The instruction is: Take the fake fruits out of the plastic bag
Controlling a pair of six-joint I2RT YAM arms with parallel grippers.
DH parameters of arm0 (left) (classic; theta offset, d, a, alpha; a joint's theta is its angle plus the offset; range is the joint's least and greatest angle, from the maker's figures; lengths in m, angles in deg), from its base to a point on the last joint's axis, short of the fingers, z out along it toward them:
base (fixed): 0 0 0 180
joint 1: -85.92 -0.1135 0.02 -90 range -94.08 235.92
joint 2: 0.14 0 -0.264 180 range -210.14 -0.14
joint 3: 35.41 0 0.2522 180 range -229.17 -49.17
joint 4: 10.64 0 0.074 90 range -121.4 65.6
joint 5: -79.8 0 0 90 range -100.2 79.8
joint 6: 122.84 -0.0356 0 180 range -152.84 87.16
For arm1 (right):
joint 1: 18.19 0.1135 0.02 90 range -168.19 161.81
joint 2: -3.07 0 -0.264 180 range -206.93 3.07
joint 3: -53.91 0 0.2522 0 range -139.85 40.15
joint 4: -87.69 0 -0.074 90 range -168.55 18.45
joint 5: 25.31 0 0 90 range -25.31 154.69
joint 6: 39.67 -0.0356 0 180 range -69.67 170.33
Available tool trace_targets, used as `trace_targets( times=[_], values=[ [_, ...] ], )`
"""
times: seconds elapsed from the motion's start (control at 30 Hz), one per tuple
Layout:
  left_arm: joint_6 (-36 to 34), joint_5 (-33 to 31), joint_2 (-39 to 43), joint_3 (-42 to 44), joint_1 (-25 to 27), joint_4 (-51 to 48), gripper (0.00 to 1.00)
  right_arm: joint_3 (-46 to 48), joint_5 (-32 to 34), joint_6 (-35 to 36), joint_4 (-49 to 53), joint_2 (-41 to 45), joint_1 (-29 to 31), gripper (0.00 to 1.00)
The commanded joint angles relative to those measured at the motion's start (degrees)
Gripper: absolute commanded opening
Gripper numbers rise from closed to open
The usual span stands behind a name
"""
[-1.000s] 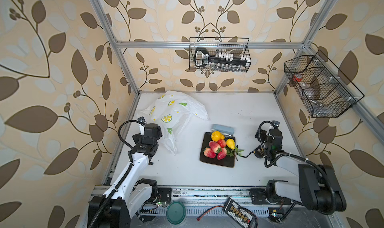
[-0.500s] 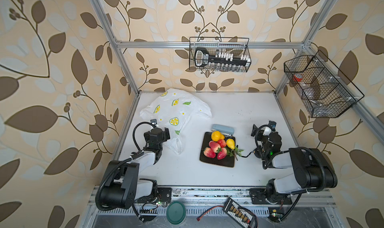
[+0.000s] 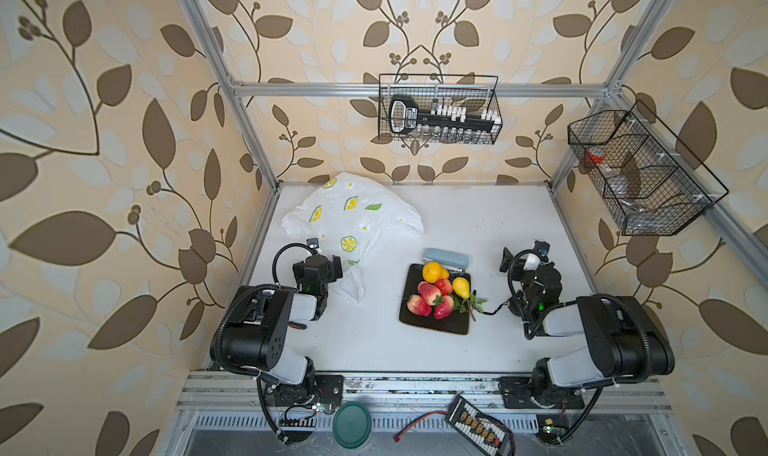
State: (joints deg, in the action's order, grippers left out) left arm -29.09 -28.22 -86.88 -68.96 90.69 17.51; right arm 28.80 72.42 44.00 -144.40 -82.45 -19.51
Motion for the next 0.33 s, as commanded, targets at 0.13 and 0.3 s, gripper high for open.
trace_targets(
  times=[0.13, 0.3],
  values=[
    [0.0, 0.0, -0.9, -3.3, -1.0, 0.4, 0.99, -1.1, 1.2, 1.0, -0.5, 0.0, 0.4, 0.99],
    [-0.1, 0.7, 1.1, -1.5, -1.2, 2.0, 0.99, -1.1, 1.1, 1.0, -0.5, -0.1, 0.4, 1.00]
  ],
)
